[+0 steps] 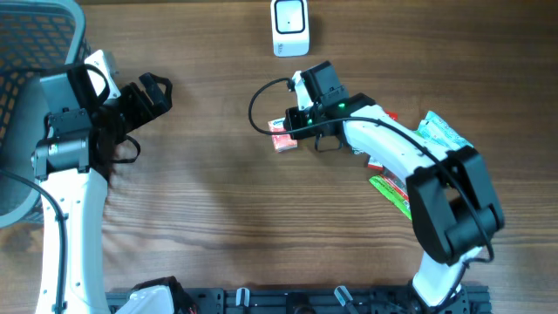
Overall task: Scan the item barcode
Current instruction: 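Lower the right gripper and grasp the orange Kleenex tissue pack, then lift the tissue pack and hold it up to the white scanner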
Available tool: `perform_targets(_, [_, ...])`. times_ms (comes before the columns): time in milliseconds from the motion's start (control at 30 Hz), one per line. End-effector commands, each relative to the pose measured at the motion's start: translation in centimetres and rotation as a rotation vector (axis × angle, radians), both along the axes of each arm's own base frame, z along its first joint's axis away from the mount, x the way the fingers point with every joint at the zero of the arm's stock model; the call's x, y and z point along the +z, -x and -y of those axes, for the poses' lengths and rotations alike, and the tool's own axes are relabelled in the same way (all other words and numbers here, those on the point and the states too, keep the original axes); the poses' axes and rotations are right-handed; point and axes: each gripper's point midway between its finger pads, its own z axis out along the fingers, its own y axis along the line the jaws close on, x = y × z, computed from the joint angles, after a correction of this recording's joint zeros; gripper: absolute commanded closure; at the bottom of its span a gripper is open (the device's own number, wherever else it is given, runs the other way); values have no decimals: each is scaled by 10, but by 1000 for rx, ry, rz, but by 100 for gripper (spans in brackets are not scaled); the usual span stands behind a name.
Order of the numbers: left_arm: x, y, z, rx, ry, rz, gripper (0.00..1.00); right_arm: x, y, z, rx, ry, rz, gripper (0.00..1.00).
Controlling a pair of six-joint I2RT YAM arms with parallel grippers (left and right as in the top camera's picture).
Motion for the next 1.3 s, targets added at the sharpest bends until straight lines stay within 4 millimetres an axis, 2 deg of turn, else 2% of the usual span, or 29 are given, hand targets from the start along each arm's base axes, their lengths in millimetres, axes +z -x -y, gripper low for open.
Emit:
perform_targets(0, [5, -3, -3, -5, -16, 16, 0, -29, 12, -2, 8, -3, -90, 75])
perform_targets(367, [5, -3, -3, -5, -17, 16, 0, -50, 18, 1, -67, 3, -176, 69])
perform_targets(467, [5, -3, -3, -5, -16, 16, 0, -53, 19, 1, -74, 6, -186, 89])
perform_targets(533, [5, -3, -3, -5, -16, 16, 0, -51, 17, 2, -77, 3, -182, 96])
perform_targets(600, [5, -3, -3, -5, -17, 16, 0, -42, 12, 4, -86, -14, -174, 96])
perform_targets(633, [5, -3, -3, -5, -16, 16, 0, -33, 12, 6, -85, -29, -180, 96])
perform_targets(700, [5, -3, -3, -5, -17, 16, 0, 1, 14, 5, -2, -85, -156, 96])
perform_targets(833, [5, -3, -3, -5, -17, 16, 0, 63, 17, 13, 50, -70, -2, 96])
perform_targets(967, [5, -3, -3, -5, -16, 16, 0, 112, 20, 38, -26, 13, 133, 95])
perform_targets(1100, [5, -3, -3, -5, -16, 16, 0, 154, 18, 75, -171, 109, 260, 96])
perform_targets(1200, [5, -3, -3, -5, -16, 16, 0, 187, 18, 80, -185, 118, 300, 96])
perform_targets(1233, [5, -3, -3, -5, -16, 16, 0, 210, 16, 82, -191, 120, 312, 96])
perform_targets(1267, [5, -3, -3, -5, -16, 16, 0, 224, 15, 82, -193, 121, 324, 96])
